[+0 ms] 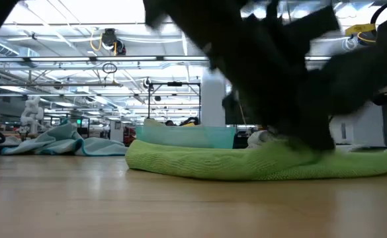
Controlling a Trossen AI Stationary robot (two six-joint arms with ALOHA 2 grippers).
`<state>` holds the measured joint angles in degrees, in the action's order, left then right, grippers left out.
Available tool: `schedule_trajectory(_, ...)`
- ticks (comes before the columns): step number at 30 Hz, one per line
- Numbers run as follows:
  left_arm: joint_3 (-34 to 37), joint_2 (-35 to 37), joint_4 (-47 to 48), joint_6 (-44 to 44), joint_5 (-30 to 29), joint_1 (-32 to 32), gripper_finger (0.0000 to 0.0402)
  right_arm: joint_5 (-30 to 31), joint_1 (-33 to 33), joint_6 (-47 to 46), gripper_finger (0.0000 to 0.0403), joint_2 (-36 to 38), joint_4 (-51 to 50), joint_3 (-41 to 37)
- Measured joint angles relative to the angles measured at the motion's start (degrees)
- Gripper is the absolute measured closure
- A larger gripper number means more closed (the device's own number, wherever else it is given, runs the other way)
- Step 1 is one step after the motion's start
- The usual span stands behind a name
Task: Fold microfiber towels
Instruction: Fold the green microfiber cloth
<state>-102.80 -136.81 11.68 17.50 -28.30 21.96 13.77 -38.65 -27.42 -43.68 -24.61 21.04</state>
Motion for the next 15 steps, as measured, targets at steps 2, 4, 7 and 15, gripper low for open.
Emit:
schedule_trajectory(2, -0.02, 2.95, 2.59, -0.81, -0.39, 0.85, 0.0391, 0.12, 0.0, 0.7, 0.0399, 0.0, 0.14, 0.0)
schedule_trajectory(4, -0.15, 5.67, 5.84, -1.48, -2.14, 1.8, 0.0396, 1.68, -0.02, 1.5, 0.0399, 0.0, 0.85, 0.0)
schedule_trajectory(7, -0.15, 9.46, 13.02, -2.08, -7.23, 3.72, 0.0395, 4.95, -0.02, 3.03, 0.0399, 0.02, 1.97, 0.0)
schedule_trajectory(15, -0.1, 18.68, 27.63, 3.99, -14.3, 7.63, 0.0393, 12.83, 0.06, 11.3, 0.0399, 0.15, 10.39, 0.0)
